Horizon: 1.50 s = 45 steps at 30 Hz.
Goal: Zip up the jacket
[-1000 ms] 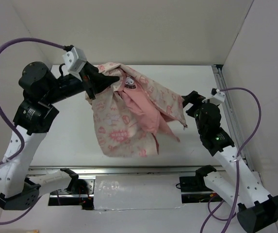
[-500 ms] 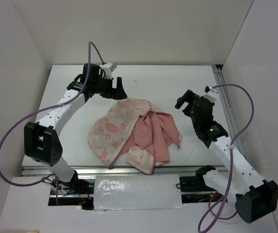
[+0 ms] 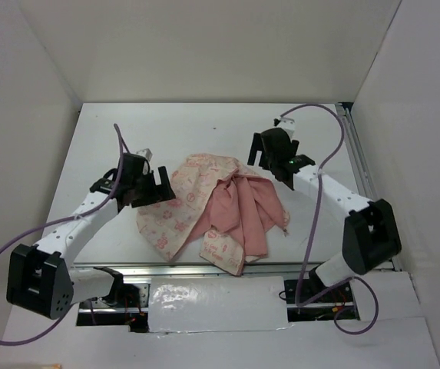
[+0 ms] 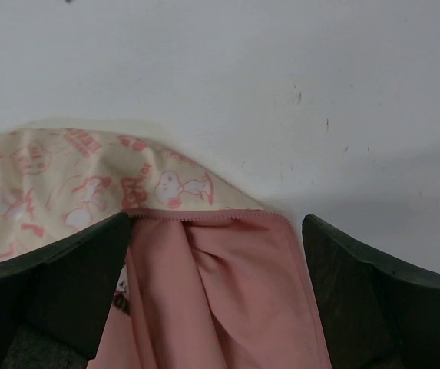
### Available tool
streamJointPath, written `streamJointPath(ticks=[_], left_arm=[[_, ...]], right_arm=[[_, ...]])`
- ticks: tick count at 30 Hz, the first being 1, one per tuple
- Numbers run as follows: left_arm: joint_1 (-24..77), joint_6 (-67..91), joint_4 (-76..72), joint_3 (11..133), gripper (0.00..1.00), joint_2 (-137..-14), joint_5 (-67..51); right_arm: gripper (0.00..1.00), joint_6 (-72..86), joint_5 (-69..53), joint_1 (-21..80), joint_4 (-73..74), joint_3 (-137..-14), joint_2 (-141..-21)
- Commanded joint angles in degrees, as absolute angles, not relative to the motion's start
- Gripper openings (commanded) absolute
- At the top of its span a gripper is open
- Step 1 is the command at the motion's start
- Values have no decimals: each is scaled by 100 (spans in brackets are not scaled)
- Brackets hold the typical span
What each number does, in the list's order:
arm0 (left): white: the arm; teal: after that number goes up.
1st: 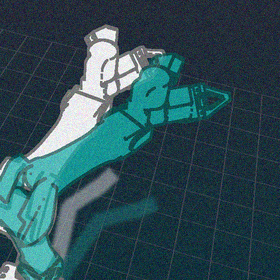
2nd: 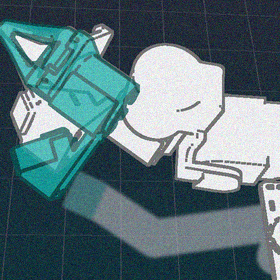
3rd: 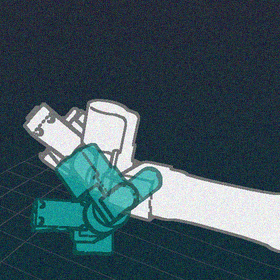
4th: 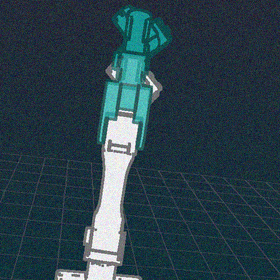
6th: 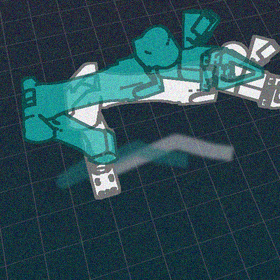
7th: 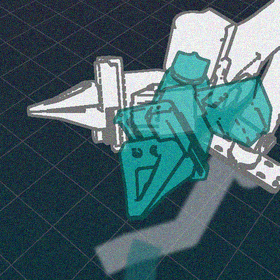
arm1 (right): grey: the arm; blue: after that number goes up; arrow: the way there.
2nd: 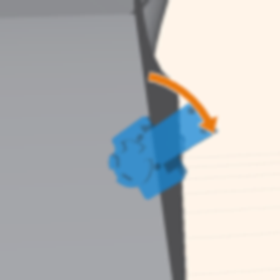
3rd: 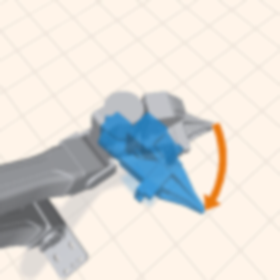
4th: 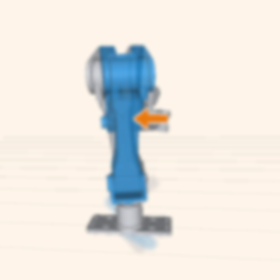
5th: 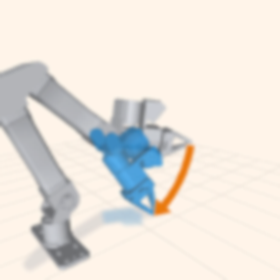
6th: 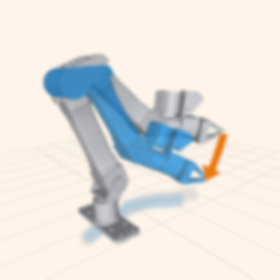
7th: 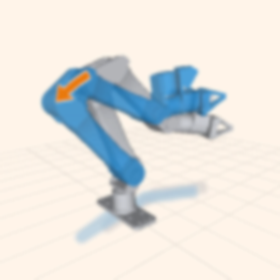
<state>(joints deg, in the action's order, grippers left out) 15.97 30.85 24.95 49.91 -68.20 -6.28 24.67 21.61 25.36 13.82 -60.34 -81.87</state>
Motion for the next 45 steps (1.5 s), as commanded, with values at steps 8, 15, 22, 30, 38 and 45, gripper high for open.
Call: streamJointPath(ticks=[8, 15, 22, 30, 38, 45], left_arm=[[1679, 4061, 2787, 4764, 99, -7532, 106], [1696, 3674, 2276, 4886, 40, -8260, -238], [1775, 3612, 2154, 4975, 0, -7885, -35], [1784, 3033, 1547, 4851, 0, -6417, -27], [1749, 2558, 1468, 5623, 0, -5810, 219], [1758, 1794, 1231, 6731, 0, -5652, -43]], right_arm=[[100, 1217, 2469, 3339, 1242, -5986, -8877], [100, 62, 2296, 4183, 536, -5545, -8815], [96, -299, 2635, 4491, 133, -6046, -9403], [76, -475, 3077, 4333, -430, -7180, -10362], [0, -527, 2189, 4078, -782, -7348, -10039], [0, -484, 2583, 4025, -1328, -6303, -8282]])
